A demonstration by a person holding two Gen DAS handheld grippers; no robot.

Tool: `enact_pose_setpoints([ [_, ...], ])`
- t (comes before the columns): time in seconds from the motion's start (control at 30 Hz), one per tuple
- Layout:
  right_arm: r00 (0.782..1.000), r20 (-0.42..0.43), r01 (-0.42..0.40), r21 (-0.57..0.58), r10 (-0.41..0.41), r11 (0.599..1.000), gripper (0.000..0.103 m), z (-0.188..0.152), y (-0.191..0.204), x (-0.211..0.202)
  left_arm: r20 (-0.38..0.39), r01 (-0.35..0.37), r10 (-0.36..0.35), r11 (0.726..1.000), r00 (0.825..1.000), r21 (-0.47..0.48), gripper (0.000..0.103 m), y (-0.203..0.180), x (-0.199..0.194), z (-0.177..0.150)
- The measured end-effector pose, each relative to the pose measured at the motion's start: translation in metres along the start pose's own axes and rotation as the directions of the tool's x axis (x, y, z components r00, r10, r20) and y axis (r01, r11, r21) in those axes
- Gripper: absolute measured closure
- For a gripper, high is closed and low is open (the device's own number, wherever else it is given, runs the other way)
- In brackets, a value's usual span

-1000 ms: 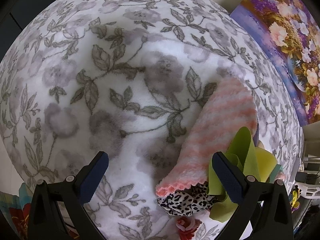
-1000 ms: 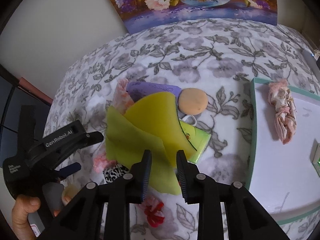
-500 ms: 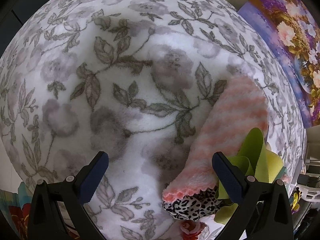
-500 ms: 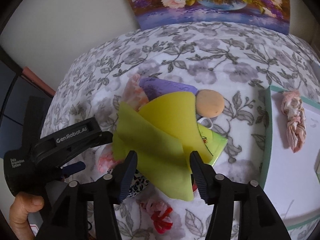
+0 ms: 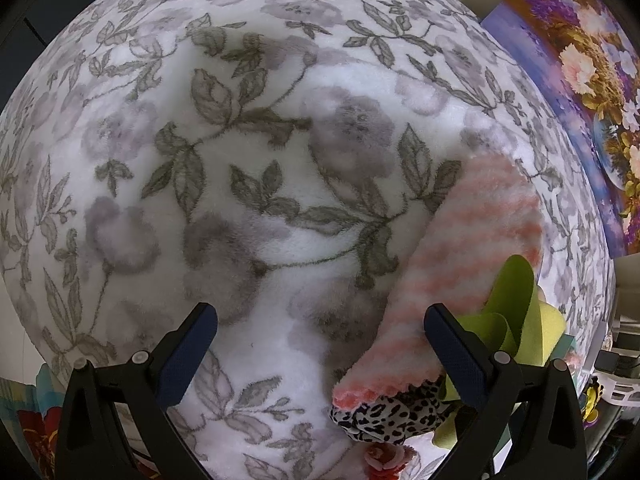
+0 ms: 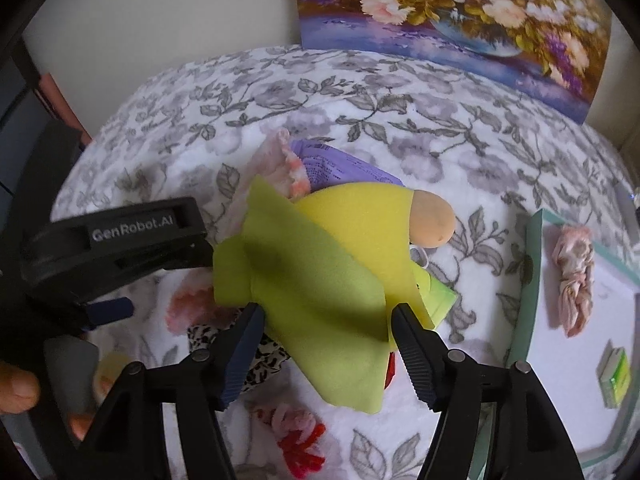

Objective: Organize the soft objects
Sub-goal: 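Grasp the green felt cloth with the right tool, then grasp the pink striped fuzzy sock with the left tool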

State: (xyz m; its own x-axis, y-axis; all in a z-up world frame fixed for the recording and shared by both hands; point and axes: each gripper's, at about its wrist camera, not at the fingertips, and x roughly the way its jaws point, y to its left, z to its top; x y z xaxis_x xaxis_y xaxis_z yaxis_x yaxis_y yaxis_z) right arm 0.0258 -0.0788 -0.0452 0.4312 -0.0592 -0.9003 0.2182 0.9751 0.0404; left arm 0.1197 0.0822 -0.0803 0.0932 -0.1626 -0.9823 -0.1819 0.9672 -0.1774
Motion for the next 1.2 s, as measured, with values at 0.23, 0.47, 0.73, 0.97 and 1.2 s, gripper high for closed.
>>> enact_pose_setpoints([
  [0.23,0.999,0.005,0.033,0.028,-0.034,0.999,0.068,0.003,-0.009,-0.005,-0.003,0.011,-0.011,1.000,1.000,0.014,0.000,-0.006,0.002,0.001],
  [0.47,1.000,0.004,-0.020,0.110,0.020,0.994,0.093,0.004,-0.027,-0.009,0.000,0.015,-0.015,0.997,1.000,0.073,0.000,-0.021,0.003,0.001],
  [0.73,0.996,0.088,-0.045,0.186,0.029,0.982,0.095,0.008,-0.049,-0.038,-0.016,0.049,-0.047,0.991,0.999,0.122,0.013,-0.040,0.012,-0.002],
  [0.97,0.993,0.122,-0.030,0.220,0.003,0.975,0.095,0.009,-0.071,-0.055,-0.022,0.080,-0.077,0.978,0.997,0.191,0.046,-0.070,0.017,-0.011],
  [1.2,0.995,0.099,-0.015,0.249,-0.010,0.968,0.095,0.003,-0.087,-0.052,-0.051,0.130,-0.121,0.959,0.991,0.251,0.080,-0.101,0.020,-0.021],
])
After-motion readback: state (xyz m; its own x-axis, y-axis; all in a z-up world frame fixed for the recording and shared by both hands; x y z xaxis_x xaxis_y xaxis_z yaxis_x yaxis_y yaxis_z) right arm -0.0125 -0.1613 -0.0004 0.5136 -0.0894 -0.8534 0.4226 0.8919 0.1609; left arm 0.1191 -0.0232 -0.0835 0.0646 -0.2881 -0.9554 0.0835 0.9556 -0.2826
